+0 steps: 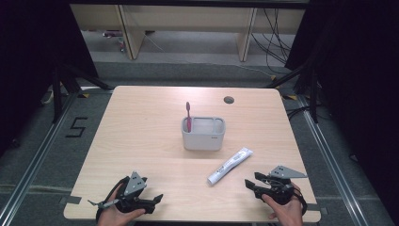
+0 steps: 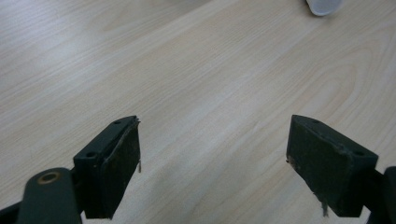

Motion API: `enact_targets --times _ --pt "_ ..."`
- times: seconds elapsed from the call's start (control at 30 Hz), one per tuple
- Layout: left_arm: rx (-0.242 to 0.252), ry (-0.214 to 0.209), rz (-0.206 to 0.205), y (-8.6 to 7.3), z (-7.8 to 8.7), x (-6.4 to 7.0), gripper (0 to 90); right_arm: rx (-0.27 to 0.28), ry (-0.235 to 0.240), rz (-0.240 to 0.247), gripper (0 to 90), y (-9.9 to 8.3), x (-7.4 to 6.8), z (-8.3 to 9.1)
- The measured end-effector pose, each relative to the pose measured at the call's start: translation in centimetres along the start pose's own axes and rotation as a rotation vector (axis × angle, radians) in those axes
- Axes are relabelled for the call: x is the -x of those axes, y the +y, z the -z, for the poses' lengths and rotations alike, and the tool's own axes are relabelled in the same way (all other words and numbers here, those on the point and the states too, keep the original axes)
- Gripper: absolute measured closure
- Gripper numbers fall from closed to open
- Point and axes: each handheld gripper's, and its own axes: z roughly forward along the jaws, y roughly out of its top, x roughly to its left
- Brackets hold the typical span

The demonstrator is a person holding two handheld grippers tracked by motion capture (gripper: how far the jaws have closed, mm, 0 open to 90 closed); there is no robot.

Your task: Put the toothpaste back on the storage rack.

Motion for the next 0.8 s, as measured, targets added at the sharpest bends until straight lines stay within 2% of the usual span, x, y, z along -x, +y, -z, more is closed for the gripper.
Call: enact_targets --times 0.03,0.1,0.13,0.17,0.23,0.27,0.3,0.33,0.37,0.43,0.47,0.5,0.53,0.57,0.6,0.67,0.7,0.8 --pt "0.002 0.002 0.003 0.0 0.0 0.0 17.1 0.008 -0.013 0.033 58.6 0.3 -0.2 -0.1" --pt "0.004 0.002 0.004 0.0 0.0 0.0 17.1 0.007 -0.004 0.024 61.6 0.4 -0.5 -0.1" --pt "0.003 0.001 0.003 0.0 0.0 0.0 17.1 0.016 -0.028 0.072 65.0 0.6 -0.4 -0.2" --pt "0.003 -0.006 0.000 0.0 0.0 0.0 17.1 0.002 -0.020 0.085 71.4 0.9 -0.8 -0.3" --pt "0.003 -0.005 -0.002 0.1 0.0 0.0 17.1 0.001 -0.014 0.076 74.7 1.0 -1.0 -0.5" --pt "0.002 -0.005 -0.009 0.1 0.0 0.1 17.2 -0.006 -0.017 0.099 77.0 1.1 -1.0 -0.6" --pt "0.007 -0.010 -0.009 0.1 0.0 0.1 17.4 -0.017 0.002 0.071 79.1 1.1 -1.4 -0.8" --pt "0.008 -0.007 -0.010 0.1 0.0 0.0 17.5 -0.024 -0.007 0.105 81.0 1.3 -1.3 -0.9" --pt "0.014 -0.008 -0.003 0.1 0.0 0.1 17.5 -0.022 0.001 0.116 83.7 1.3 -1.4 -1.2" --pt "0.008 -0.002 -0.002 0.1 0.1 0.0 17.5 -0.038 0.020 0.107 87.9 1.6 -2.1 -1.7" --pt "0.009 -0.003 -0.001 0.1 0.1 0.0 17.5 -0.038 0.020 0.107 87.9 1.6 -2.1 -1.7" --pt "0.008 -0.003 -0.002 0.1 0.1 0.0 17.5 -0.040 0.008 0.154 89.8 2.0 -2.3 -2.1" --pt "0.007 -0.003 -0.004 0.1 0.1 0.0 17.5 -0.040 0.008 0.154 89.8 2.0 -2.3 -2.1" --pt "0.013 -0.006 -0.003 0.1 0.0 0.0 17.5 -0.052 0.035 0.153 89.8 2.1 -2.4 -2.4" --pt "0.012 -0.006 -0.003 0.1 0.0 0.0 17.6 -0.051 0.026 0.195 90.0 2.5 -3.0 -2.9" --pt "0.013 -0.007 -0.004 0.1 0.0 0.0 17.6 -0.044 0.028 0.208 90.0 2.6 -3.1 -3.2" --pt "0.012 -0.004 -0.001 0.1 0.1 0.0 17.6 -0.061 0.054 0.204 90.0 3.0 -3.7 -3.6" --pt "0.013 -0.005 0.001 0.1 0.1 0.0 17.6 -0.057 0.047 0.212 90.0 3.4 -4.0 -4.0"
